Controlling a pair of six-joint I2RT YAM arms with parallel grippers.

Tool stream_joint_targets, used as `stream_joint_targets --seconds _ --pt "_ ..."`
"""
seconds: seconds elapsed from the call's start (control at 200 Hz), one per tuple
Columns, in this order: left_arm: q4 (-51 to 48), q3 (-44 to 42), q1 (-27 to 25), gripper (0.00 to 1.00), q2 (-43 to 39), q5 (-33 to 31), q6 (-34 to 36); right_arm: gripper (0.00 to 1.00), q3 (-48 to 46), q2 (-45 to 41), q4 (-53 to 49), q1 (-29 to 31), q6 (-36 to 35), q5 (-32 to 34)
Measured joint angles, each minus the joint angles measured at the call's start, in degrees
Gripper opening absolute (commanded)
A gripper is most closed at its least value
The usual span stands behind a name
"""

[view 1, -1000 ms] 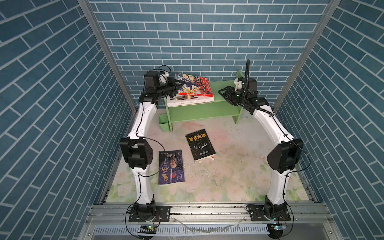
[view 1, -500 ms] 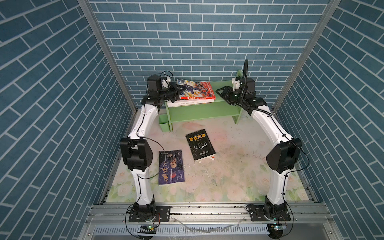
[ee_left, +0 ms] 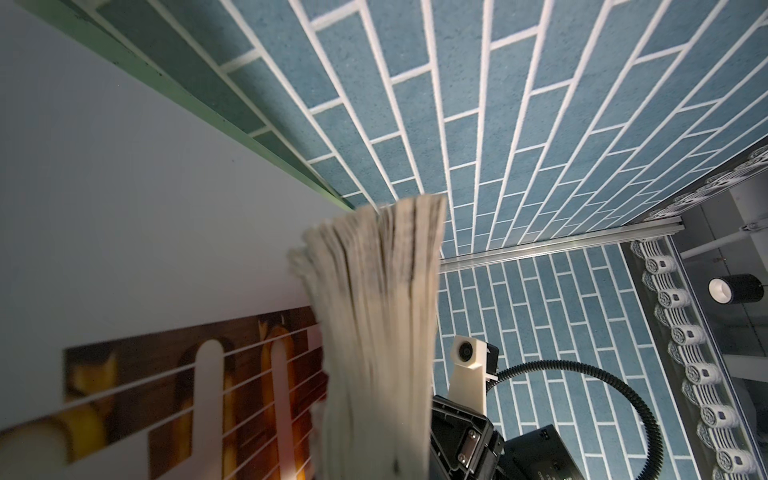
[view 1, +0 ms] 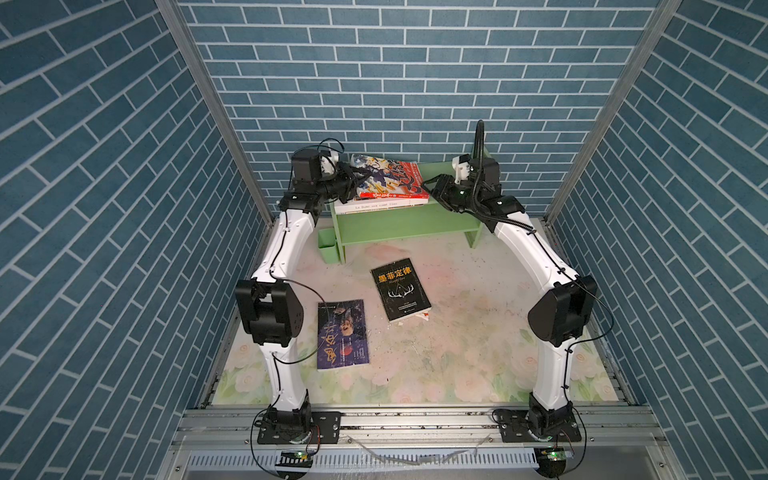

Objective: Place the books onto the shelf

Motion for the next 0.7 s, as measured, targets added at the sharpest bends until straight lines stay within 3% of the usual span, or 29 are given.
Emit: stream_joint_targets --seconds 0.7 --pt "0.2 0.0 -0.1 0.14 0.1 -1.2 -0.2 0.54 0.1 0.2 -0.2 0.0 -1.0 0.3"
